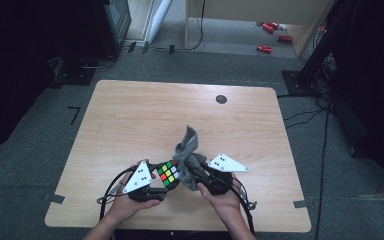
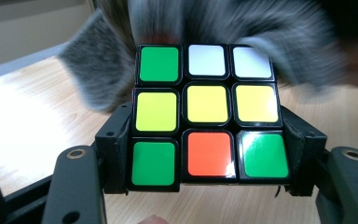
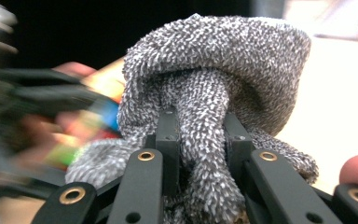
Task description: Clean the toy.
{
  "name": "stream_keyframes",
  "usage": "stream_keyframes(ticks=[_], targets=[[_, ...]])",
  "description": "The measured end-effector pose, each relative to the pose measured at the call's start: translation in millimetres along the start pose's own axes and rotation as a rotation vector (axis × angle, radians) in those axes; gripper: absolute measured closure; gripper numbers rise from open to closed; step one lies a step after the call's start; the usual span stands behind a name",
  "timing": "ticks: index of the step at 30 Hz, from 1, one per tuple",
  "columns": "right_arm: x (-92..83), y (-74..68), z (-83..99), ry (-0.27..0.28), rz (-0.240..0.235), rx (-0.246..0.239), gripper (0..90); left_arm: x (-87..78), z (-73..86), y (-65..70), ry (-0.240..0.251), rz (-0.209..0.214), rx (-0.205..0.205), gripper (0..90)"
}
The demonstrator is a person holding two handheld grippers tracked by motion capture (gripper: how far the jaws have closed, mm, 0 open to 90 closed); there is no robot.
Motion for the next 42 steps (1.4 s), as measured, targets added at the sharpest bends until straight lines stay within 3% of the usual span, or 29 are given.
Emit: stream_keyframes(ticks=[2, 3, 5, 7, 13, 16, 19, 23, 32, 36, 42], targets=[[1.5, 17.1, 10.3, -0.008, 0.033, 0.067, 74.3, -2.5, -2.1, -5.7, 0.013, -0.010, -0.027, 34.3], [2.1, 25.5, 14.8, -0.018, 0.063, 0.074, 74.2, -3.6, -3.1, -9.2, 0.018, -0.017, -0.042, 34.4], [3.8, 37.3, 23.0, -0.046, 0.111, 0.059, 73.4, -5.5, -4.4, -15.9, 0.025, -0.031, -0.068, 34.3], [7.5, 45.8, 33.4, -0.090, 0.165, 0.015, 72.6, -6.6, -5.2, -21.0, 0.029, -0.038, -0.092, 34.3], [21.2, 50.9, 57.8, -0.166, 0.200, -0.009, 67.2, -8.5, -6.6, -29.2, 0.040, -0.043, -0.140, 34.3], [21.8, 53.0, 56.3, -0.154, 0.203, -0.031, 52.2, -9.3, -7.9, -33.1, 0.044, -0.048, -0.161, 34.3], [17.0, 53.0, 46.8, -0.100, 0.204, -0.068, 34.1, -10.3, -9.9, -36.5, 0.048, -0.049, -0.186, 34.3], [10.7, 44.8, 32.4, -0.036, 0.172, -0.128, 23.4, -11.9, -12.8, -39.8, 0.051, -0.044, -0.222, 34.3], [14.0, -2.5, 13.8, 0.054, 0.030, -0.243, 18.8, -12.6, -19.6, -39.0, 0.045, -0.028, -0.271, 34.3], [16.1, -16.3, 8.8, 0.073, 0.007, -0.283, 14.7, -10.0, -25.1, -35.9, 0.045, 0.000, -0.315, 34.3], [16.8, -26.7, 1.9, 0.106, 0.002, -0.330, 13.7, -6.4, -27.9, -27.0, 0.020, 0.028, -0.319, 34.3]])
Point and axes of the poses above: each handheld gripper's, and its own axes: x roughly forward along the jaws, z roughly out of its underside, y roughly to its right, the point moved 9 cm from there along x, roughly forward along the jaws, and after that the axes turned 13 degrees about -x, right-handed, at the moved point
